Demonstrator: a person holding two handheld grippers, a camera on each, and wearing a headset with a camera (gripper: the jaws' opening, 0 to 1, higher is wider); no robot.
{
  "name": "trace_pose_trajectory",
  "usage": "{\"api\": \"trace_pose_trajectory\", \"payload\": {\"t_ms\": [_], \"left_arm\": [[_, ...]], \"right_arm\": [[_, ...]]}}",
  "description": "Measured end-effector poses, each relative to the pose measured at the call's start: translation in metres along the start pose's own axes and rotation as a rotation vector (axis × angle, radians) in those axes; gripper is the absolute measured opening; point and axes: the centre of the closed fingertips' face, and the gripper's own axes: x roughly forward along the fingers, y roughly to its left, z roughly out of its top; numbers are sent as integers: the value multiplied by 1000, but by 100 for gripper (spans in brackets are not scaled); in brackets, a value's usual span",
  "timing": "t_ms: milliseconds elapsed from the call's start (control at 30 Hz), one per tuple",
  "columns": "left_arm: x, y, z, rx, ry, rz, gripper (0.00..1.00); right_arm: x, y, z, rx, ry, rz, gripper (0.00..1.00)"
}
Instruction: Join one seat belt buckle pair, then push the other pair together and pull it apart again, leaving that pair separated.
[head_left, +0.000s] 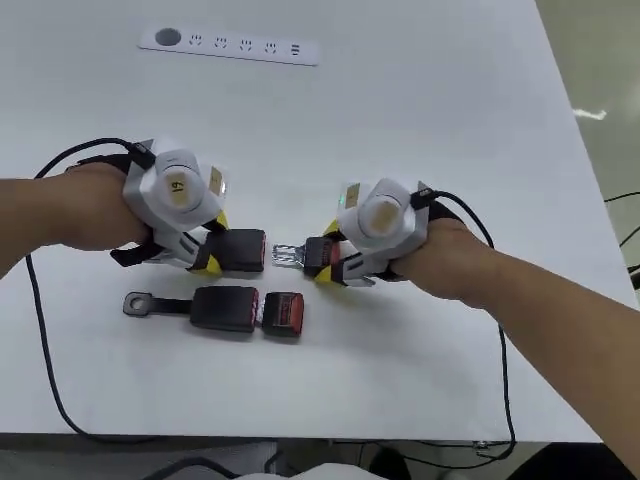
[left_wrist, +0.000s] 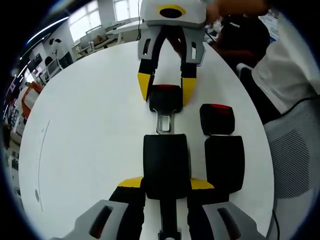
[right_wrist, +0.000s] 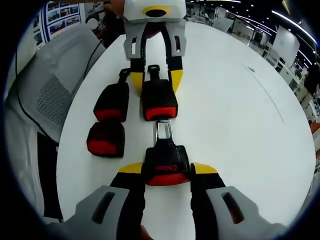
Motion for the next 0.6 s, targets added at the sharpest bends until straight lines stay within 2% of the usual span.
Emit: {"api": "trace_pose_trajectory", "payload": {"t_ms": [300, 533, 600], "left_arm": [[0, 1, 0, -1, 4, 3, 33], [0, 0, 1, 10, 1, 6, 33], [-1, 0, 0, 6, 1, 1, 33]], "right_arm": [[1, 3, 7, -21, 13, -2, 33], [8, 5, 16, -19, -19, 15, 33], [6, 7, 14, -19, -11, 17, 32]]}}
